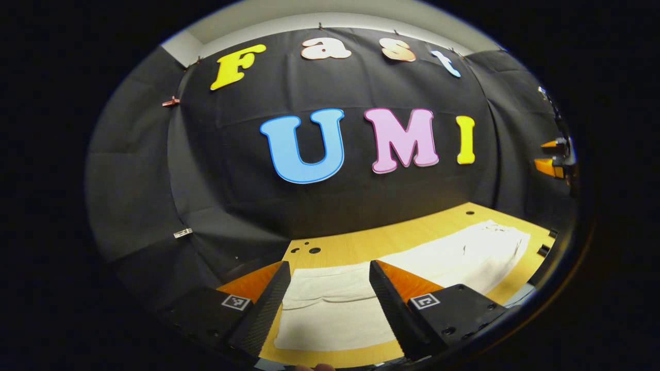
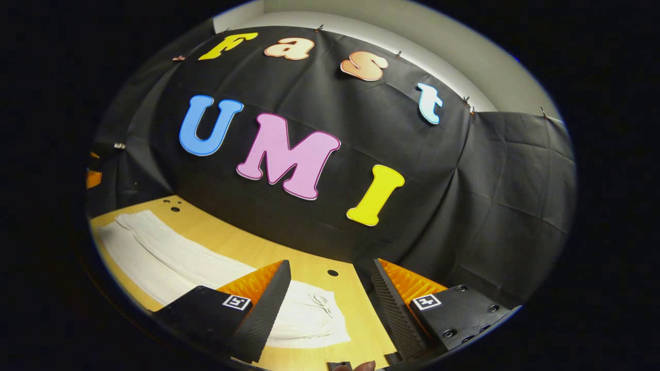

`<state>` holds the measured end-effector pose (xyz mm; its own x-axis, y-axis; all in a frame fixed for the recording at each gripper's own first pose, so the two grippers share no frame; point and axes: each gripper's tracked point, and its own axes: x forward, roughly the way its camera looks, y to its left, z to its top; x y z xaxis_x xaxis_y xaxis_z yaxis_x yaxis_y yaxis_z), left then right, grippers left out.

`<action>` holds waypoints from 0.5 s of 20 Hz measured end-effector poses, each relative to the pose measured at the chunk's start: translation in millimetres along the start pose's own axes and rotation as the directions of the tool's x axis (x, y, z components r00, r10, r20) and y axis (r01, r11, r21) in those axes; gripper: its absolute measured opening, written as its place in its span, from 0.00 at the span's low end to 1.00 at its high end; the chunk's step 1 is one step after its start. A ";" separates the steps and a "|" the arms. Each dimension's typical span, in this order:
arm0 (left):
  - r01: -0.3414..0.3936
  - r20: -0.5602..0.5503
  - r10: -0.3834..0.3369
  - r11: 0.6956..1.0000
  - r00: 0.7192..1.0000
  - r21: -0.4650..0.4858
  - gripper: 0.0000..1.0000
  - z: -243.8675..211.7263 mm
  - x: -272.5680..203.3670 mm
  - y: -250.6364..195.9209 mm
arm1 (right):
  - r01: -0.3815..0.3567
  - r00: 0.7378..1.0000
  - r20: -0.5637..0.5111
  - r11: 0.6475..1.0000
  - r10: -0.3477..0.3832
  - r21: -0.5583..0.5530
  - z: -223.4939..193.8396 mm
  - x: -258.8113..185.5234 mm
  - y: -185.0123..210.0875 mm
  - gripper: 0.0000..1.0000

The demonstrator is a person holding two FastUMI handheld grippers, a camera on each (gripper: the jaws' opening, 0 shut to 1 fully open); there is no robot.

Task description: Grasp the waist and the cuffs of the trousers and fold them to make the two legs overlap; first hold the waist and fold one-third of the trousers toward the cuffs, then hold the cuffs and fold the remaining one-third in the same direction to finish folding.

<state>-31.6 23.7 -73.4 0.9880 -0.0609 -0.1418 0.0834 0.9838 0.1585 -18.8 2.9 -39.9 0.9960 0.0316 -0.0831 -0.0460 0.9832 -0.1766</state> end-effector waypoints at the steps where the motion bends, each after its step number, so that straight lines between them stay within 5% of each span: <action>1: 0.025 -0.026 -0.024 0.999 0.999 0.046 0.97 -11.5 -0.1 -2.5 | -0.007 1.000 -0.012 0.998 0.006 -0.054 -8.8 -1.2 -2.2 0.97; 5: 0.176 -0.198 -0.124 0.946 0.972 0.273 0.98 -97.5 2.4 -2.1 | -0.074 0.995 -0.091 0.961 0.051 -0.266 -58.8 -10.3 -5.0 0.97; 10: 0.316 -0.409 -0.103 0.809 0.907 0.496 0.97 -202.5 8.7 25.5 | -0.199 0.973 -0.190 0.891 0.130 -0.408 -113.9 -23.8 2.7 0.97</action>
<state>-47.2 82.4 -268.5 0.8340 -0.0872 -0.5449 0.4437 0.6930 0.5682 -51.2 -15.7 -150.1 0.9487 0.1245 -0.2906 -0.2702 0.7965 -0.5408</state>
